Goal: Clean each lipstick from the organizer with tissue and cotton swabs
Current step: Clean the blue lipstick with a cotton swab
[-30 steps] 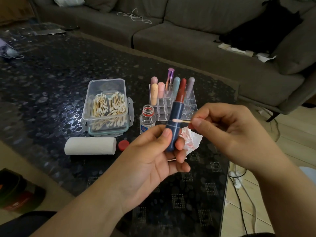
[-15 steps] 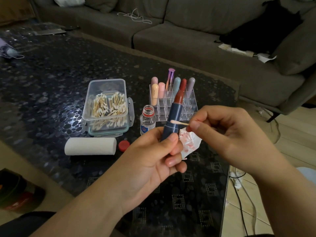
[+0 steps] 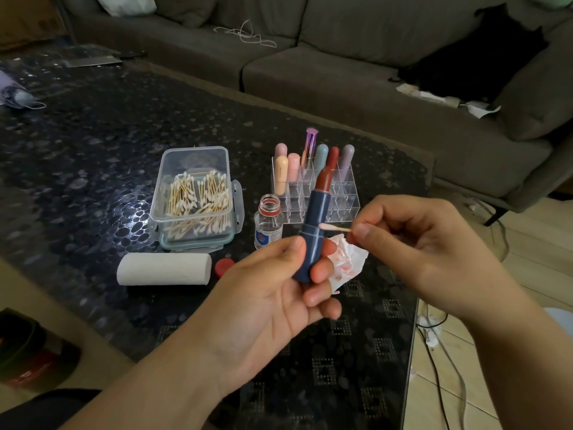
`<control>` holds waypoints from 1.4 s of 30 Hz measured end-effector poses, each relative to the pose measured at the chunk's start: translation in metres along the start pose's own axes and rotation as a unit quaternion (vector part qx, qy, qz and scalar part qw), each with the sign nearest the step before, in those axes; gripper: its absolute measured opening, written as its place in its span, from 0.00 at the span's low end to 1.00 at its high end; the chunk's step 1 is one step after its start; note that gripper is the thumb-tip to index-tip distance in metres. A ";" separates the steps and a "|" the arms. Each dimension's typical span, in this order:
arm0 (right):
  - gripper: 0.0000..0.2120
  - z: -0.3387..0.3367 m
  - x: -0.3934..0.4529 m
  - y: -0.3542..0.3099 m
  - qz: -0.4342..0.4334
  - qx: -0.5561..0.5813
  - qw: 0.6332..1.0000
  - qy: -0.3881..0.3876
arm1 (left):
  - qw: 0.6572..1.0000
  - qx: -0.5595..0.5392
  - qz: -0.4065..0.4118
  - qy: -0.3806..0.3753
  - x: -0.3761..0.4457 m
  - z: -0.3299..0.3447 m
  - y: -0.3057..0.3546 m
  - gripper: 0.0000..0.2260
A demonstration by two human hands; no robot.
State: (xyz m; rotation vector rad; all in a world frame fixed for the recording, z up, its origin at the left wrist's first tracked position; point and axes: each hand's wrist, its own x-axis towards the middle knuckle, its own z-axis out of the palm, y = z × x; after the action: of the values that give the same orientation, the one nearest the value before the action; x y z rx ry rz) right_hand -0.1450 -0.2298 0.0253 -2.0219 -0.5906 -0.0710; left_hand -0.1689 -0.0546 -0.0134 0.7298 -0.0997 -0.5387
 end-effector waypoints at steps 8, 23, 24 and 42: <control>0.08 -0.001 0.000 0.000 0.003 0.005 1.000 0.000 | 1.000 0.011 0.012 0.011 0.001 0.004 -0.002 0.04; 0.09 0.001 0.000 0.000 0.014 0.002 1.000 -0.006 | 1.000 0.012 0.000 0.007 0.000 0.002 0.000 0.12; 0.09 -0.001 0.000 0.000 0.014 0.001 1.000 0.000 | 1.000 0.014 -0.001 0.006 -0.001 0.003 0.000 0.12; 0.09 -0.002 0.001 0.002 -0.008 0.021 1.000 -0.002 | 0.999 0.022 0.002 -0.034 0.000 0.000 -0.001 0.12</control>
State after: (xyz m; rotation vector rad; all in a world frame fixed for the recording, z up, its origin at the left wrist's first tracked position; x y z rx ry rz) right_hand -0.1431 -0.2318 0.0247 -1.9782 -0.6053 -0.0632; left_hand -0.1691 -0.0549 -0.0139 0.7534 -0.1764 -0.5595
